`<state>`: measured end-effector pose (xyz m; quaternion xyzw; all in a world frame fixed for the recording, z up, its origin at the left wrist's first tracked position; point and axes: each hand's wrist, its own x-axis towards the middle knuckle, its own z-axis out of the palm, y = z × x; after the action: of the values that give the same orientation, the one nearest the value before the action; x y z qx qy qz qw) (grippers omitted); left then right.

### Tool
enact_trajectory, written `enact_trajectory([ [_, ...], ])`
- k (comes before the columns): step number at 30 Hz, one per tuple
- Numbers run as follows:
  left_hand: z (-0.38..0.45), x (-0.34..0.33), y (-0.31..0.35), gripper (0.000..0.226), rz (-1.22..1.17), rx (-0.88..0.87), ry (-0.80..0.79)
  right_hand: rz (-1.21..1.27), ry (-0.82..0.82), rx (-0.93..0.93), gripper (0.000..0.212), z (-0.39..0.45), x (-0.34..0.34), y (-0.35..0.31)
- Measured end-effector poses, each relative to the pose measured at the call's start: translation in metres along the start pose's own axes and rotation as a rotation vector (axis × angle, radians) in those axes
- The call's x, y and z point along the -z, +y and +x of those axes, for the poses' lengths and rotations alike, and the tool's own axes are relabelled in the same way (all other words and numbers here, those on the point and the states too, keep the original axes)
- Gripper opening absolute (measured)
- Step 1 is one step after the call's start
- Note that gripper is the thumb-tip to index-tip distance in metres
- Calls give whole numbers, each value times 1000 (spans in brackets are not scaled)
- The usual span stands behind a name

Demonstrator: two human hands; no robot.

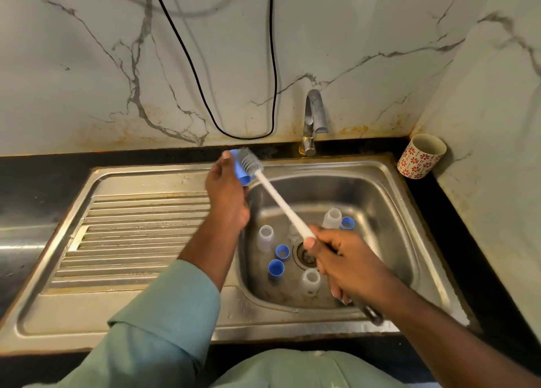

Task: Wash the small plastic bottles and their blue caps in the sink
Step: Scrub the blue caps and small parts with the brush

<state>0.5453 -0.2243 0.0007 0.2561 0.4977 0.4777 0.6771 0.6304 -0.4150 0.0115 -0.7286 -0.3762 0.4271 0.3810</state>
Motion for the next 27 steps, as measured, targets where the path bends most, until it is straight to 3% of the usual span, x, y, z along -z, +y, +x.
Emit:
enact_trajectory([
  [3,-5,-5,-11,14,25,-22,8,11,49,8,13,13,-4,-4],
  [6,9,4,-1,19,-48,-12,84,-44,-32,-2,19,8,-6,-1],
  [11,9,1,-7,28,65,-63,-13,1,3,6,12,21,-6,-5],
  [13,19,4,1,37,18,-43,43,-22,-31,12,15,19,-8,-2],
  [19,19,4,-5,47,-133,19,6,-6,8,3,15,27,-7,0],
  [21,29,8,1,47,-214,5,22,-20,-13,-2,16,23,-9,4],
  [25,14,-4,-13,45,-63,26,-40,57,61,-21,20,26,-8,3],
  [27,15,-8,-15,35,-121,44,-20,50,51,4,19,29,-7,1],
])
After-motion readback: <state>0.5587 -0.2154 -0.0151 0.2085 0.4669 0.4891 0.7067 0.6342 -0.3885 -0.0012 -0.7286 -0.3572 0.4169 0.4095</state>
